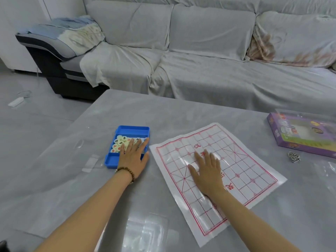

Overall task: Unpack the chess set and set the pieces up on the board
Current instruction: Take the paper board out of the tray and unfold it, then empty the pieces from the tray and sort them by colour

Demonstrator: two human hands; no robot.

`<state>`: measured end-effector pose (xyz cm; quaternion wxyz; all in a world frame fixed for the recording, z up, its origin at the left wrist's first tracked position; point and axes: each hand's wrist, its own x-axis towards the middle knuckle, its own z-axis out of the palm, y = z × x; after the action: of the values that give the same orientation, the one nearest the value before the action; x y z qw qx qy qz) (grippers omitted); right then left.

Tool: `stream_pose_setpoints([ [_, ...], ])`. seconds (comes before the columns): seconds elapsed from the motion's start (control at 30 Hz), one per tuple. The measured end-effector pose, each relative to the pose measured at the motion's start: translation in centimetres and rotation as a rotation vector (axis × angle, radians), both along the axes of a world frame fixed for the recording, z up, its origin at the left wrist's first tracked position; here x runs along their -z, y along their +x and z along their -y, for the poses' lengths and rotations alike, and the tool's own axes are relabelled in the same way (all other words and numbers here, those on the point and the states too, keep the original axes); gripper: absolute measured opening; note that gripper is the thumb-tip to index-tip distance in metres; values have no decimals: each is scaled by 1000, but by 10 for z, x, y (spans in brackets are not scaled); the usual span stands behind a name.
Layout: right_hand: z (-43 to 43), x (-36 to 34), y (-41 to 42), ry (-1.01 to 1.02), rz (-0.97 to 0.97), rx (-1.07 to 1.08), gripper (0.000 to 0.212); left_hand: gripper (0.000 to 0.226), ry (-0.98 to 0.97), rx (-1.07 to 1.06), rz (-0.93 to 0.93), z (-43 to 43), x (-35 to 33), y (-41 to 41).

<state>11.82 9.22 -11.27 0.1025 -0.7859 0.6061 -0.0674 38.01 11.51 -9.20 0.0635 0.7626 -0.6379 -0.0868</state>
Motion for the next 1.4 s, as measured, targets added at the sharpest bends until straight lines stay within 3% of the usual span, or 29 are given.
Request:
stream_pose_setpoints([
  [0.1, -5, -4, -19, -13, 9, -178, 84, 53, 0, -6, -14, 1, 0, -1],
  [0.23, -13, -14, -49, 41, -16, -462, 63, 56, -100, -15, -91, 4, -2, -11],
  [0.33, -11, -16, -64, 53, -18, -576, 57, 64, -187, 169, -179, 0, -13, -50],
  [0.43, -16, -16, -67, -8, 125, -419, 58, 49, -54, 380, -133, -12, -13, -103],
  [0.5, -20, -17, -67, -54, 230, -185, 65, 52, 47, 342, -99, -18, 0, -120],
  [0.67, -18, -7, -79, -9, 23, 67, 63, 59, 72, 270, -21, -17, 20, -118],
  [0.77, -17, -2, -80, 36, 17, 116, 64, 60, 68, 252, -3, -13, 20, -112],
  [1.07, -15, -3, -77, 44, 14, 129, 65, 58, 59, 299, -41, -12, 11, -103],
  [1.17, -16, -13, -62, 30, 89, 105, 61, 55, -151, 330, -127, -18, -5, -74],
  [1.27, -17, -28, -21, 31, 196, -38, 54, 52, -354, 135, -182, -20, -17, -25],
  [1.33, -16, -40, 16, 47, 273, -144, 51, 54, -257, -58, -146, -22, -14, 10],
  [1.4, -15, -51, 51, 54, 329, -209, 49, 57, -90, -120, -72, -27, -9, 33],
])
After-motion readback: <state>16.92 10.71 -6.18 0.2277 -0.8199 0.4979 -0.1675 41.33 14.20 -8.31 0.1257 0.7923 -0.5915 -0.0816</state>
